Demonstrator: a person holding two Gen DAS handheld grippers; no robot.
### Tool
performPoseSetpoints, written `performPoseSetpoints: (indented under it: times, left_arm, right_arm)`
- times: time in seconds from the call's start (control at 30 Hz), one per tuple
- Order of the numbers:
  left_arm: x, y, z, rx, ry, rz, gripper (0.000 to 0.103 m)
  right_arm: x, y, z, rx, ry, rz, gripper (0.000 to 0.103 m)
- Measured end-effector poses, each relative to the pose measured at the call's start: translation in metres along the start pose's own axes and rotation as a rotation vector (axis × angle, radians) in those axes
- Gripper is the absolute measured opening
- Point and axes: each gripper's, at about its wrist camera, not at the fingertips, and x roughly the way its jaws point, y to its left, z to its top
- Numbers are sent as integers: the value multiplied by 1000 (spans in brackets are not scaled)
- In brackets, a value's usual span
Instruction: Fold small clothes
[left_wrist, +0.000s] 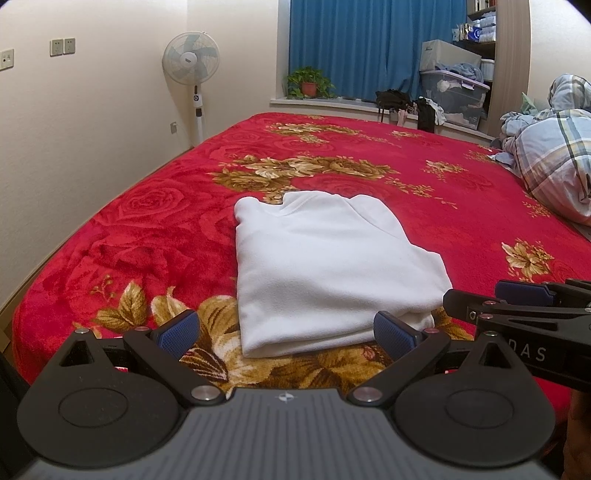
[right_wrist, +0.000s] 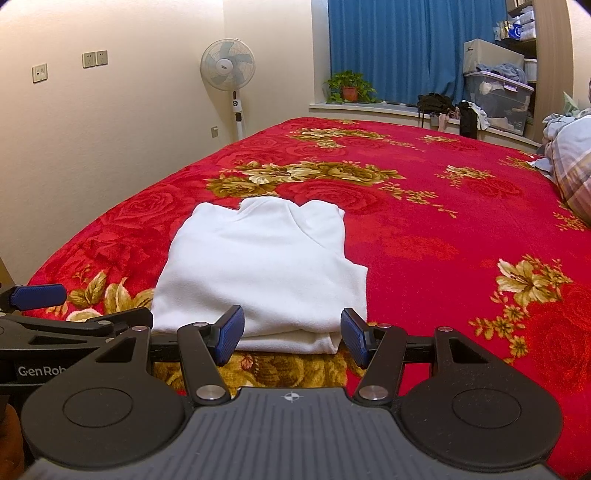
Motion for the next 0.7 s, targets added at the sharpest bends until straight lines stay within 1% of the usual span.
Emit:
performPoseSetpoints:
  times: [0.7]
  left_arm:
    - [0, 1, -1, -3, 6, 1, 101]
  right_arm:
    - [-1, 0, 0, 1, 3, -1, 60]
